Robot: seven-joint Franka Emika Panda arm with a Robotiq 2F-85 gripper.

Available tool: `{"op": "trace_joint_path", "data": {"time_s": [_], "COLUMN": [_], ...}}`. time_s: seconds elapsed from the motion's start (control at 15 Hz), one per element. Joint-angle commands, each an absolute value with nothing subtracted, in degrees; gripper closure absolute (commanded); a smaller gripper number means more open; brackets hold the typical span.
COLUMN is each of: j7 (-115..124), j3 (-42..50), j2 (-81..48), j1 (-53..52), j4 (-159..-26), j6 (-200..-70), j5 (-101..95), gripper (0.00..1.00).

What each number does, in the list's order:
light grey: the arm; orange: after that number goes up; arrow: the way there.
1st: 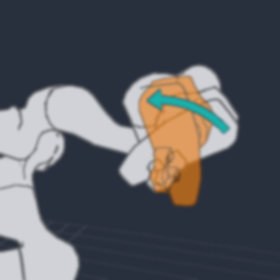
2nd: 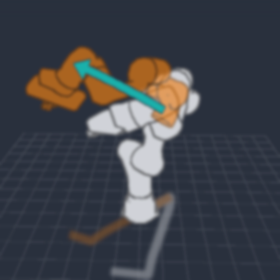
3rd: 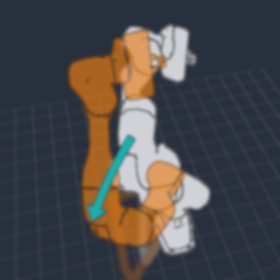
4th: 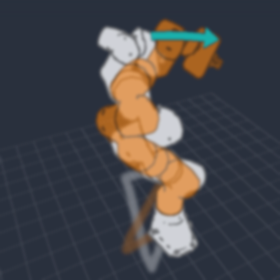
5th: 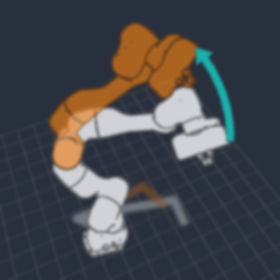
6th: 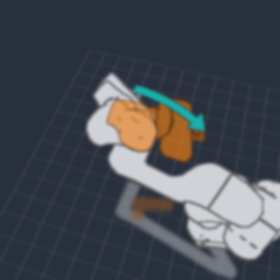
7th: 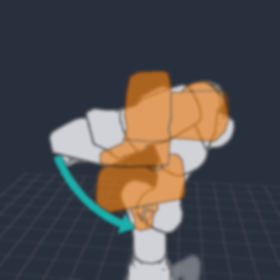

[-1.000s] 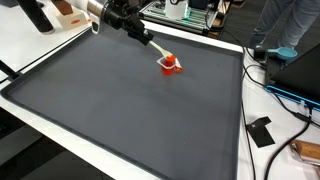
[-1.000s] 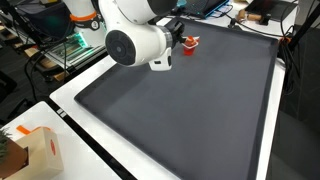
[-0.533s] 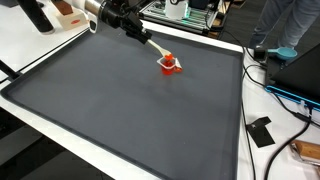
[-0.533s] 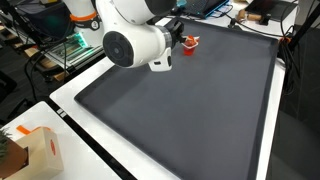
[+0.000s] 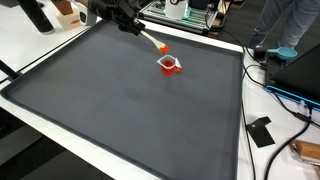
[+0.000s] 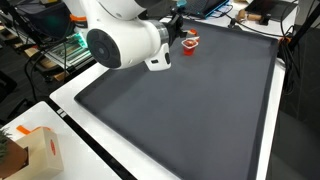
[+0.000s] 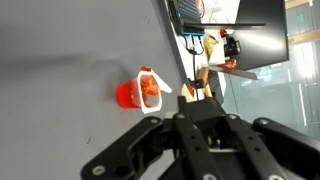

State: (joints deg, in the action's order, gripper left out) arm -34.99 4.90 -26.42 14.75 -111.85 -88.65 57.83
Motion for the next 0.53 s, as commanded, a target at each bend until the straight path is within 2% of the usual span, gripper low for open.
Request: {"op": "trace_joint_path", "data": {"time_s": [0.0,0.47], "j7": [-36.06,-35.29], "j3": [6.11,8.28], "j2": [-24.99,-23.35], "j1": [15.99,17.15], "j4": [-110.90,-107.74], "j6": [-85.32,-82.05], "j5": [59.67,59.78], "gripper": [0.94,0.94]}}
